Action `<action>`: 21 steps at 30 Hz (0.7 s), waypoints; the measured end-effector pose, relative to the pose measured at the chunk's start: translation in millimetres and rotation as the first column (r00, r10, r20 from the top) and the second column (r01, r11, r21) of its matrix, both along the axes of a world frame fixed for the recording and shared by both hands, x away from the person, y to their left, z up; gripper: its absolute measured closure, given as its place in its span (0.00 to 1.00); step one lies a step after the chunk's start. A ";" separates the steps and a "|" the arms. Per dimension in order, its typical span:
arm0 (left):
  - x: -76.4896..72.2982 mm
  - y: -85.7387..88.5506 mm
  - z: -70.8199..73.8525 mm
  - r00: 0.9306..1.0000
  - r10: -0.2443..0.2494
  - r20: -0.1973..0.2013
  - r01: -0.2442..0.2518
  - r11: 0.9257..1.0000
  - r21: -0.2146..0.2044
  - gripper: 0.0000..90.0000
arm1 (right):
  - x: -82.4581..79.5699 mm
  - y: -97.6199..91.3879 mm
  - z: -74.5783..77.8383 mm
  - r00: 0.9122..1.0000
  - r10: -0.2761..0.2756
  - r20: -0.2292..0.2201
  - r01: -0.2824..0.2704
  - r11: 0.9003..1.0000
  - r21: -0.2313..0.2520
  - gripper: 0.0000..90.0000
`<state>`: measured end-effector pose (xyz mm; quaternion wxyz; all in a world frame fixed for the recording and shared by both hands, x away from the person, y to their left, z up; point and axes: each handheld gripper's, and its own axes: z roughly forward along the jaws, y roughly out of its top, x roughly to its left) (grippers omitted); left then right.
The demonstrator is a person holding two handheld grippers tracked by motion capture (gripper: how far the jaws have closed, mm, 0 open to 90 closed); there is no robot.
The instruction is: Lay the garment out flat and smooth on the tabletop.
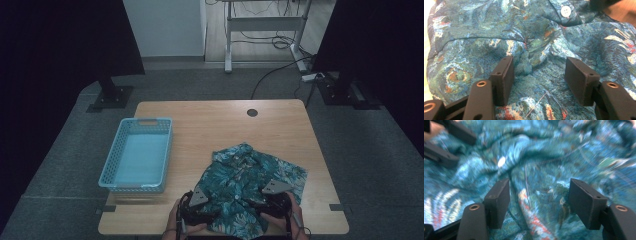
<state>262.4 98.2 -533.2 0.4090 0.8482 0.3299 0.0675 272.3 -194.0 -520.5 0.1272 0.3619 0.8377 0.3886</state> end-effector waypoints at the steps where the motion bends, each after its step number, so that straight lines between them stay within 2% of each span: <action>1: 0.4 0.5 0.1 1.000 -0.001 -0.001 0.001 1.000 0.001 0.45 | 1.0 0.3 -2.9 1.000 -0.002 -0.013 0.001 1.000 -0.010 0.39; 4: 2.2 3.4 0.4 1.000 0.010 0.000 -0.010 1.000 0.006 0.44 | 4.1 -2.5 -9.6 0.999 -0.012 -0.038 0.011 0.999 -0.030 0.39; 6: 3.9 6.1 0.5 1.000 0.020 -0.004 -0.020 1.000 0.003 0.44 | 5.2 -4.9 -11.2 0.999 -0.026 -0.047 0.025 0.999 -0.023 0.39; 9: 5.4 8.9 0.6 1.000 0.028 -0.008 -0.028 1.000 0.002 0.44 | 6.5 -6.0 -12.1 0.999 -0.032 -0.038 0.030 0.998 -0.047 0.39; 19: 7.4 16.7 2.7 0.999 0.043 -0.014 -0.042 0.999 0.010 0.44 | 8.6 -20.3 -13.3 0.997 -0.070 -0.032 0.069 0.997 -0.047 0.39; 21: 6.1 18.7 6.9 0.999 0.045 0.006 -0.045 0.999 0.005 0.44 | 8.0 -23.3 -13.6 0.997 -0.075 -0.032 0.073 0.996 -0.042 0.39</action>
